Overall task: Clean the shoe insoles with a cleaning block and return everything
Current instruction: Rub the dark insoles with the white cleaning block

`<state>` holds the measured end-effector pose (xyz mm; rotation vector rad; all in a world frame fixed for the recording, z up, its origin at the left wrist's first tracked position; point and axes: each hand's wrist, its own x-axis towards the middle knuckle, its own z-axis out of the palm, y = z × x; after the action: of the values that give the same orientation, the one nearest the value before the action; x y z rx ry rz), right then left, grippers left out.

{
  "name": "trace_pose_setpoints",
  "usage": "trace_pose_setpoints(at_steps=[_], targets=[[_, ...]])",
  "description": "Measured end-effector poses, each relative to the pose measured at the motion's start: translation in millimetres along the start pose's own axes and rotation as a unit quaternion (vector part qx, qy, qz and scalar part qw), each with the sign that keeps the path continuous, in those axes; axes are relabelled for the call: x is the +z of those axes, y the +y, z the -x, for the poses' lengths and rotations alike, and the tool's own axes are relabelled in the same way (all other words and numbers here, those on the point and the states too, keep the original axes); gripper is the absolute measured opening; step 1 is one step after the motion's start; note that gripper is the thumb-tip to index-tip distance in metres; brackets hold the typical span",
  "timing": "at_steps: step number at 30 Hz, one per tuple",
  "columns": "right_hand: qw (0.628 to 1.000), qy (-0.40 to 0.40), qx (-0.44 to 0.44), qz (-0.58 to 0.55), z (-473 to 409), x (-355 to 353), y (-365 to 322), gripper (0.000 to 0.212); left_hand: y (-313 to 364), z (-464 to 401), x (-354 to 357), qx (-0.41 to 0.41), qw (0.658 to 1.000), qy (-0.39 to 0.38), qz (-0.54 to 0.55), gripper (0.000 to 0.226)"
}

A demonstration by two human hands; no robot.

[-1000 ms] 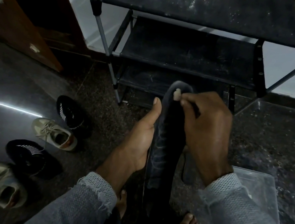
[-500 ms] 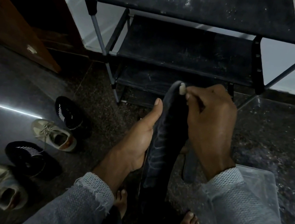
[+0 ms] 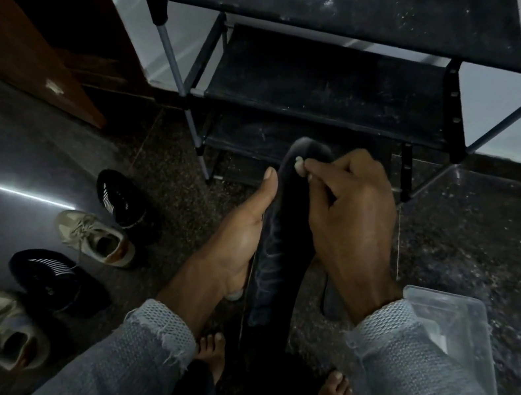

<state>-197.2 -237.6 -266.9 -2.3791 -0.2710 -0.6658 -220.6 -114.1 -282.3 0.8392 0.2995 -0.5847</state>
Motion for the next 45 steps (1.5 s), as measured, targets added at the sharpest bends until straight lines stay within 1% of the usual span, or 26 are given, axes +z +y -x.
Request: trace_pose_setpoints(at_steps=[2,4,6,8,10,13,15,18,20,24,27,29,31,34,36,38,41,45], targets=[[0.999,-0.018,-0.034,0.012,8,3,-8,0.015,2,-1,-3,0.002,1.000,0.005,0.013,0.060],[0.996,-0.047,-0.067,0.023,18,6,-19,0.020,6,0,-5,0.005,0.999,0.006,0.036,0.062],[0.995,-0.061,-0.077,0.032,23,6,-23,0.024,8,0,-6,0.005,0.999,0.008,0.046,0.065],[0.996,-0.050,-0.063,0.039,21,6,-20,0.019,7,1,-4,0.002,0.999,0.013,0.044,0.064],[0.999,-0.024,-0.022,0.035,14,4,-14,0.015,5,1,-1,-0.001,0.999,0.015,0.038,0.061],[0.999,0.000,0.045,-0.002,4,4,-5,0.015,3,0,0,0.002,1.000,0.021,0.015,0.059],[0.999,-0.010,0.039,-0.026,6,8,-9,0.016,4,0,0,0.006,1.000,0.030,0.004,0.060],[0.998,-0.033,-0.007,-0.047,16,13,-24,0.017,7,-1,-4,0.022,0.999,0.047,0.007,0.057],[0.998,-0.033,-0.010,-0.046,16,14,-26,0.016,8,-1,-4,0.027,0.998,0.060,0.005,0.057],[0.998,-0.014,0.045,-0.029,2,9,-6,0.016,5,-1,0,0.023,0.997,0.064,-0.026,0.057],[0.994,-0.004,0.097,-0.055,-5,6,7,0.016,4,0,2,0.023,0.997,0.053,-0.060,0.055],[0.993,-0.011,0.092,-0.075,-3,8,3,0.017,4,0,2,0.028,0.996,0.057,-0.062,0.055],[0.992,-0.025,0.063,-0.102,2,11,-10,0.017,6,-1,1,0.033,0.996,0.067,-0.049,0.055],[0.995,-0.031,0.025,-0.097,7,15,-20,0.018,8,-2,-1,0.039,0.996,0.078,-0.029,0.053],[0.997,-0.026,0.033,-0.070,4,15,-13,0.017,7,-2,-1,0.034,0.996,0.075,-0.035,0.054],[0.997,-0.020,0.059,-0.050,-1,12,0,0.017,5,-2,0,0.030,0.995,0.070,-0.057,0.056],[0.994,-0.023,0.085,-0.066,-4,8,12,0.016,5,-3,0,0.036,0.994,0.057,-0.086,0.053],[0.994,-0.047,0.039,-0.090,5,13,-6,0.018,7,-5,-6,0.043,0.995,0.067,-0.060,0.054]])
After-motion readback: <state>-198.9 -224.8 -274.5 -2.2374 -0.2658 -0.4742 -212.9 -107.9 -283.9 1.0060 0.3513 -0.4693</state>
